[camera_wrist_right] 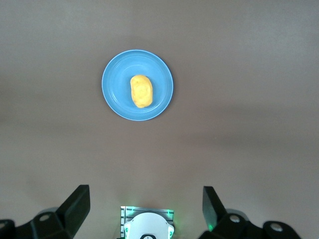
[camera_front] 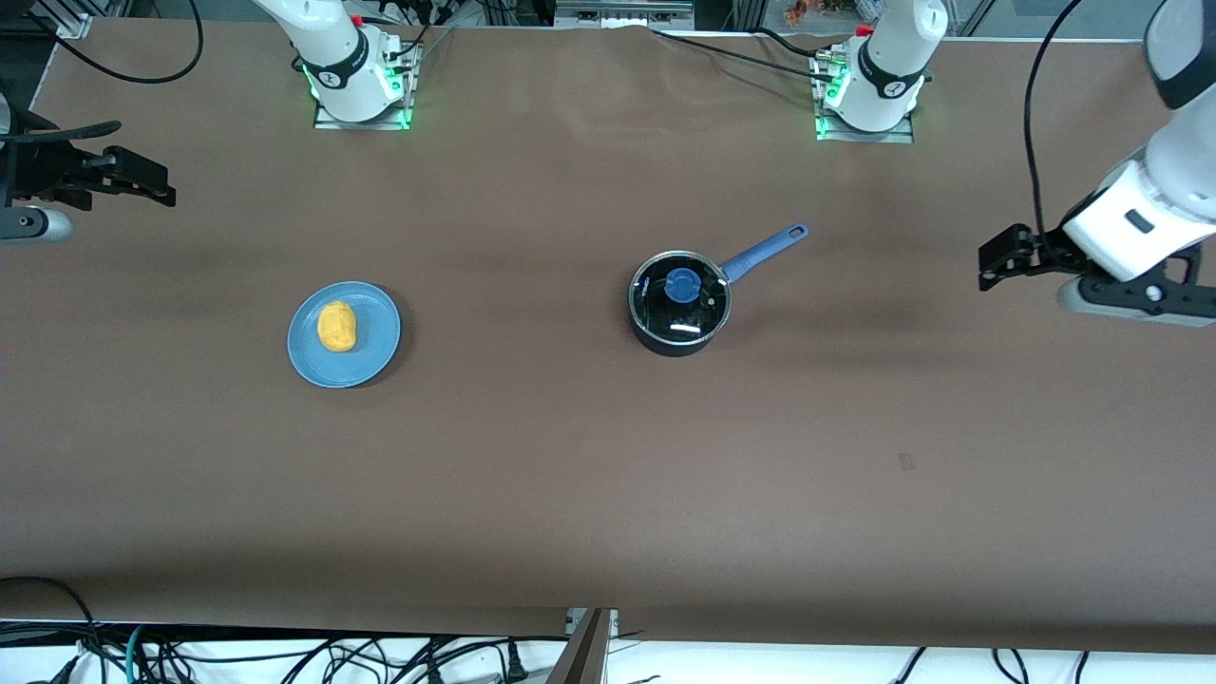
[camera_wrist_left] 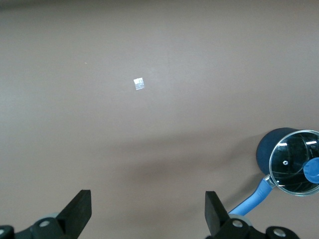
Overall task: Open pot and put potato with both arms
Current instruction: 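Move the left gripper over the pot's glass lid knob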
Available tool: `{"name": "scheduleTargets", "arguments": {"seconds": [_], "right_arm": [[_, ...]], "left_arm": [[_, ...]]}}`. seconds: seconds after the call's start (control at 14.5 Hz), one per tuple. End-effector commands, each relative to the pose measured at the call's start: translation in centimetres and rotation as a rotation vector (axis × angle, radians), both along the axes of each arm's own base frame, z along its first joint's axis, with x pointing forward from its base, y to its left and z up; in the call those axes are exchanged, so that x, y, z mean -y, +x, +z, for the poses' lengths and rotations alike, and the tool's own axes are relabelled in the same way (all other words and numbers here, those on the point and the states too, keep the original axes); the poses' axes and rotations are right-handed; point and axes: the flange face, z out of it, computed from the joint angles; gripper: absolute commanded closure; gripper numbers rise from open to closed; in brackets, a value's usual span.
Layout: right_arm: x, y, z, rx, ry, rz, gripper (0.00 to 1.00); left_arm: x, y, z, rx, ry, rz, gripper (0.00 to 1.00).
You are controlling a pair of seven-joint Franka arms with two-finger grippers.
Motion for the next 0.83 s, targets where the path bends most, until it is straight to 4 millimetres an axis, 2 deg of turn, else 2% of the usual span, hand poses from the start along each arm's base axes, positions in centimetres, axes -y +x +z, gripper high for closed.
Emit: {"name": "scheduleTargets", "arguments": {"seconds": [0.0, 0.21, 0.28, 0.34, 0.41, 0.48, 0.76], "right_arm": [[0.1, 0.3, 0.6, 0.015, 0.014, 0.005, 0.0], [-0.8, 0.6, 0.8, 0.043, 0.017, 0.02, 0.0], [-0.8, 0.7, 0.8, 0.044, 0.019, 0.02, 0.0], [-0.8, 0.6, 0.8, 0.043, 0.019, 0.02, 0.0], [-0.7, 0.6, 0.8, 0.043, 0.019, 0.019, 0.0], [-0.6, 0.6, 0.8, 0.043, 0.019, 0.016, 0.0], [-0.6, 0.6, 0.8, 0.043, 0.011, 0.017, 0.0]], "left_arm": [[0.4, 1.4, -1.3, -0.02, -0.021, -0.004, 0.0], [0.1, 2.0, -3.1, -0.05, -0.02, -0.005, 0.0], [0.1, 2.8, -5.6, -0.088, -0.018, -0.005, 0.0], [0.2, 3.8, -9.2, -0.146, -0.017, 0.002, 0.0], [-0.7, 4.1, -9.7, -0.151, -0.02, 0.005, 0.0], [-0.7, 4.1, -9.6, -0.15, -0.021, 0.005, 0.0], [0.4, 3.9, -9.6, -0.161, -0.03, 0.01, 0.0]]}}
